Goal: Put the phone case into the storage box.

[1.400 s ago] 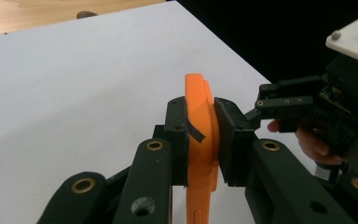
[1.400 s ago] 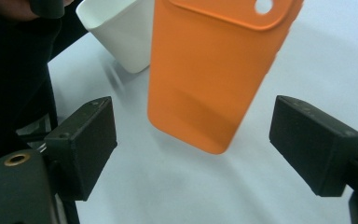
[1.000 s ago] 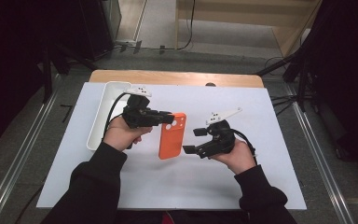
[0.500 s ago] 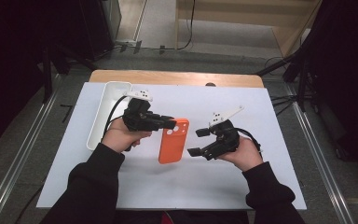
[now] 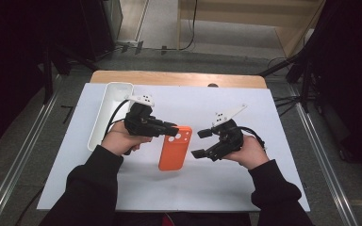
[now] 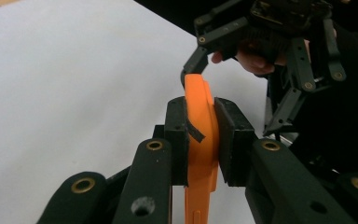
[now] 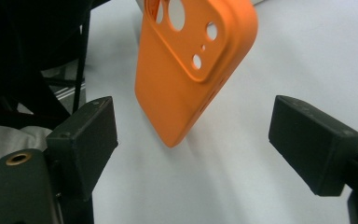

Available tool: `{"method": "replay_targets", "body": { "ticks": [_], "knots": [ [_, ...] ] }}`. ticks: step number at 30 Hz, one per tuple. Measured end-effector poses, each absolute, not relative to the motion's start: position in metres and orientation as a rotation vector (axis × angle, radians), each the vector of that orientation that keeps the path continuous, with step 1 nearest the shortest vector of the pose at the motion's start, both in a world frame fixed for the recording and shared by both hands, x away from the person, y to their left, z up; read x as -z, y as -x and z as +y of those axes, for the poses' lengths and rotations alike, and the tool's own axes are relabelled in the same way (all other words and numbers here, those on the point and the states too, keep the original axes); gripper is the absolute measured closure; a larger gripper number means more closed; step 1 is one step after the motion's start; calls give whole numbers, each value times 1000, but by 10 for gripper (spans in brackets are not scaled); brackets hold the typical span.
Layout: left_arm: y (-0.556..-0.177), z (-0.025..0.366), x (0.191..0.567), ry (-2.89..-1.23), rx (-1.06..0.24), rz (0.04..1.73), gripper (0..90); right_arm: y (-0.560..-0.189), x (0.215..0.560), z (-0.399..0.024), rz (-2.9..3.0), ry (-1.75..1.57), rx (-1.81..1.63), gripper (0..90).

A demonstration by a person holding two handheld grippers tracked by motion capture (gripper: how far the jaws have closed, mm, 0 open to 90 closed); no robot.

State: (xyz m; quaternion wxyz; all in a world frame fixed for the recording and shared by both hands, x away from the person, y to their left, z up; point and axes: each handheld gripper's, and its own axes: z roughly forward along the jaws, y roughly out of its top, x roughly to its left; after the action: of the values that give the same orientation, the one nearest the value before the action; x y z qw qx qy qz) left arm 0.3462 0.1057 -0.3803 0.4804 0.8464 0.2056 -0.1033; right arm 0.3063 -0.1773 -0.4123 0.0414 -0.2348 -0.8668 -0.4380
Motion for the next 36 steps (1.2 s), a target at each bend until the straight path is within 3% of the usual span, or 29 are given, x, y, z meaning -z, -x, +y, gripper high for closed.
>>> {"method": "replay_targets", "body": {
  "ticks": [30, 33, 36],
  "knots": [
    [-341, 94, 385, -2128, 318, 403, 760, -320, 403, -172, -2595, 579, 1288, 145],
    [-341, 93, 386, -2130, 320, 394, 760, -321, 403, -172, -2596, 564, 1281, 209],
    [-340, 92, 386, -2132, 327, 389, 760, -323, 403, -172, -2591, 552, 1286, 215]
  ]
}}
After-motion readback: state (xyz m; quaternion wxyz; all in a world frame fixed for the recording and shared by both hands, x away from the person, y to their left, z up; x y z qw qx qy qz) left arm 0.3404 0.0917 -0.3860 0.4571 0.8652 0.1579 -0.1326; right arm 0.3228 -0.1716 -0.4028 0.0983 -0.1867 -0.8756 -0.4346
